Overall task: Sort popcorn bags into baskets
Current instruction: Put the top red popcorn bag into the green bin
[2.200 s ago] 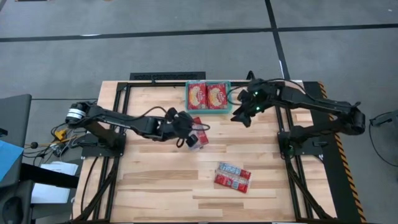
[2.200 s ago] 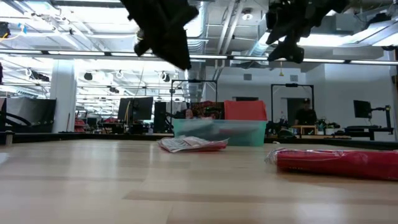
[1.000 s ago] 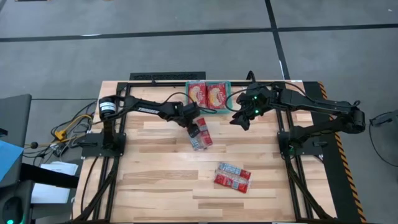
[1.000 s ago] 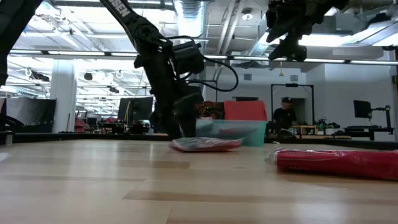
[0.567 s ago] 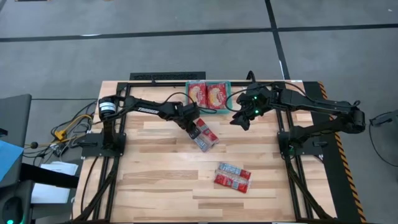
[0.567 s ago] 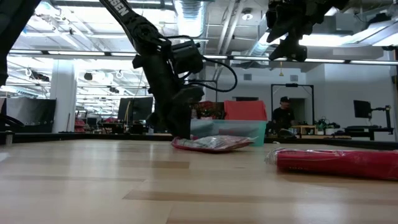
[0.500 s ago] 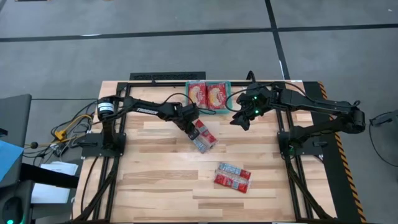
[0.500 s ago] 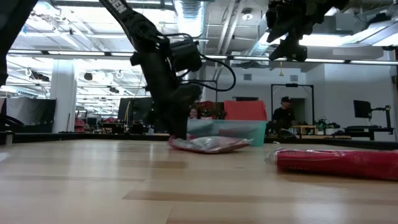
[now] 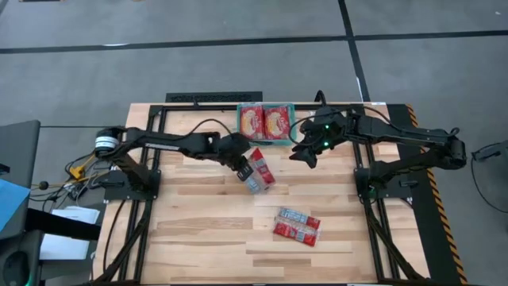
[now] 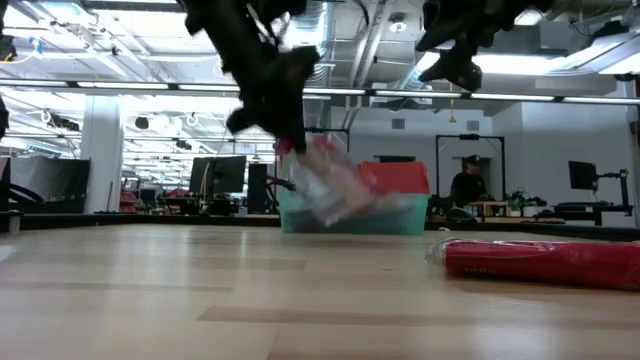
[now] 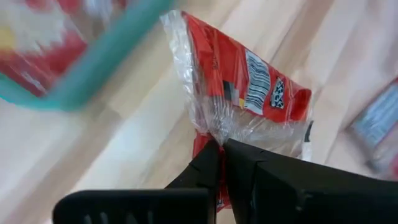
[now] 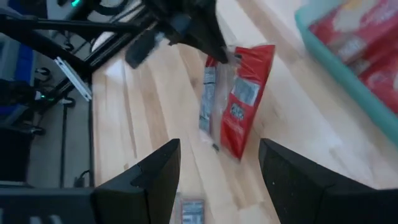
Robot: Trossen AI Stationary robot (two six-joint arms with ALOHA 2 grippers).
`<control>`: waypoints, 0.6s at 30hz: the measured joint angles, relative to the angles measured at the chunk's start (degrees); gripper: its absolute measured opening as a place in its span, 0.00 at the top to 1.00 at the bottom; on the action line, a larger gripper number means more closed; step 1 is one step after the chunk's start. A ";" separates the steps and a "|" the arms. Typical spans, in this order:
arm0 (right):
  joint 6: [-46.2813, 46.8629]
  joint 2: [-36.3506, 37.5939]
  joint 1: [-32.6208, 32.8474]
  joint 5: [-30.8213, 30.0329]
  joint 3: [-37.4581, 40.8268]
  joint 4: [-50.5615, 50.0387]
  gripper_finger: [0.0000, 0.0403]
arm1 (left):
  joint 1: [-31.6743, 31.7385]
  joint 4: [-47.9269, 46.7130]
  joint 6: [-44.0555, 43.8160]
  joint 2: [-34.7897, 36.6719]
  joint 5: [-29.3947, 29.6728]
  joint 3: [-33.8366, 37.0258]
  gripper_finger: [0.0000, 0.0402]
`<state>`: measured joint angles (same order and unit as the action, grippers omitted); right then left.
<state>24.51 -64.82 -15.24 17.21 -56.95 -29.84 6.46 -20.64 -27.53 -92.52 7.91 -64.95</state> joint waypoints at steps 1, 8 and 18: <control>-0.87 -0.03 0.22 -0.92 0.00 0.49 0.41 | -0.58 0.52 0.14 1.14 1.41 -0.04 1.00; -2.64 -0.13 1.57 -7.62 0.02 3.98 0.41 | -4.66 2.71 5.94 10.45 17.33 -0.13 1.00; -16.05 -0.09 6.29 -14.48 0.04 19.97 0.41 | -9.69 14.85 26.31 21.04 37.00 -0.22 1.00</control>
<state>8.46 -64.90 -8.95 2.73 -56.91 -9.87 -3.23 -5.79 -1.22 -71.48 44.91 -65.17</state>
